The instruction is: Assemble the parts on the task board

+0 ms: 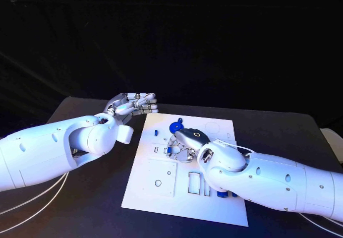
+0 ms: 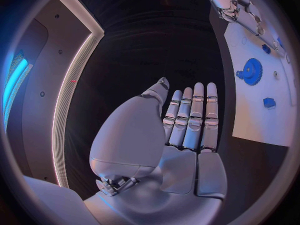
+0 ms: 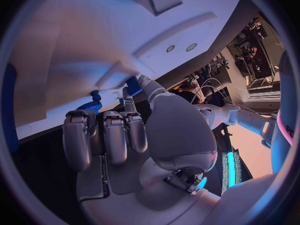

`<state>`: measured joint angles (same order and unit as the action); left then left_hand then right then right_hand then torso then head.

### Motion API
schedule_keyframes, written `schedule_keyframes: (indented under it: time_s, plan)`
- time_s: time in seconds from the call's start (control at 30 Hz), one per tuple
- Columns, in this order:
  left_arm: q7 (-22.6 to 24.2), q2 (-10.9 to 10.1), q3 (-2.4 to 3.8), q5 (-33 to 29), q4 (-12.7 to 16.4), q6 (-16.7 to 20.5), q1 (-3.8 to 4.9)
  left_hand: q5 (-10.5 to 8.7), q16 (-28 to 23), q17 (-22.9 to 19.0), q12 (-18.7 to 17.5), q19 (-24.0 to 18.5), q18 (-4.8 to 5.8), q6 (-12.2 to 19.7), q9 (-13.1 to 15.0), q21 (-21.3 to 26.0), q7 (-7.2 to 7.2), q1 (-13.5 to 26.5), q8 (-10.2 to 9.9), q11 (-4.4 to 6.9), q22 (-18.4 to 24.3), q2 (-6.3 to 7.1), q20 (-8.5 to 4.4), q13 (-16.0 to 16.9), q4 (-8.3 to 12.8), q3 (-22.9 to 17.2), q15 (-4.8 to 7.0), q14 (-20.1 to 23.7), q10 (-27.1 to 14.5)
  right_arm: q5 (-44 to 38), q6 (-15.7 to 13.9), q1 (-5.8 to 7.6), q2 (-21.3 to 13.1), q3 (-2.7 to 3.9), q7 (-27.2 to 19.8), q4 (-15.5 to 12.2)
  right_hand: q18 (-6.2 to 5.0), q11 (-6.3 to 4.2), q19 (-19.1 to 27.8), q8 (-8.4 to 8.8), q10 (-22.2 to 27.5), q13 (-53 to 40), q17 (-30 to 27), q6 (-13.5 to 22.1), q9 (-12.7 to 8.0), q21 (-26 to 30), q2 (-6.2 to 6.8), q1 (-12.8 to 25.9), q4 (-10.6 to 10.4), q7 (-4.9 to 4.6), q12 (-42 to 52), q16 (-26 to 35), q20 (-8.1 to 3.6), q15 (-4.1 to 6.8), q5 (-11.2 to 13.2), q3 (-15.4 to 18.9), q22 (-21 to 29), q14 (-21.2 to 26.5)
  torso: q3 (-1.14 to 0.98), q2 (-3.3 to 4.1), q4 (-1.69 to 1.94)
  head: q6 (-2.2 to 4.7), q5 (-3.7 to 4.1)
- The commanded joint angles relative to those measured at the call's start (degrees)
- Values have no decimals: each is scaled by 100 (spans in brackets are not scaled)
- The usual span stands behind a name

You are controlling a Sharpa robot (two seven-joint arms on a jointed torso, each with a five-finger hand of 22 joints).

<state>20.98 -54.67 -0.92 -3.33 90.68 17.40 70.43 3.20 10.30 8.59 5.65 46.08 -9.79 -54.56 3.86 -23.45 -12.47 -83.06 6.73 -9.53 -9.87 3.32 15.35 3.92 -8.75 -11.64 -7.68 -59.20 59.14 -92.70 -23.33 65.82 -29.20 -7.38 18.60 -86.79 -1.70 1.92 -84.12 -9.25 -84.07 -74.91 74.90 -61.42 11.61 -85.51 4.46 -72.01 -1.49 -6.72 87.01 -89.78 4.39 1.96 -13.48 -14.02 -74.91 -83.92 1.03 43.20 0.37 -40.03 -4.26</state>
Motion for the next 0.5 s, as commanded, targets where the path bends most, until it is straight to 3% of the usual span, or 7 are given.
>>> schedule_keyframes:
  time_s: [0.03, 0.5]
  plan:
    - [26, 0, 3, 30, 6, -30, 4, -15, -22, -10, -33, -48, -60, -11, -5, 27, -12, 9, -24, -26, 11, -62, 6, -4, 34, -3, 7, 30, 26, -86, 154, -25, -10, -19, 137, 10, 21, 43, -221, 44, -232, -1106, 1446, 80, -15, 51, 45, 93, -6, -15, -39, 15, 24, -40, 50, 64, -1121, -592, -1, 2, 3, -3, 25]
    - [23, 0, 3, 30, 2, -33, 4, -15, -22, -10, -33, -48, -60, -11, -5, 27, -12, 9, -24, -26, 11, -62, 6, -4, 34, -3, 7, 30, 26, -98, -13, -26, -5, -19, 114, 15, -7, 110, -152, 120, -105, -975, 1379, 260, -29, 157, 181, 289, -151, -84, -152, 55, 78, -98, 131, 318, -1052, -574, 0, 0, -1, 12, 24]
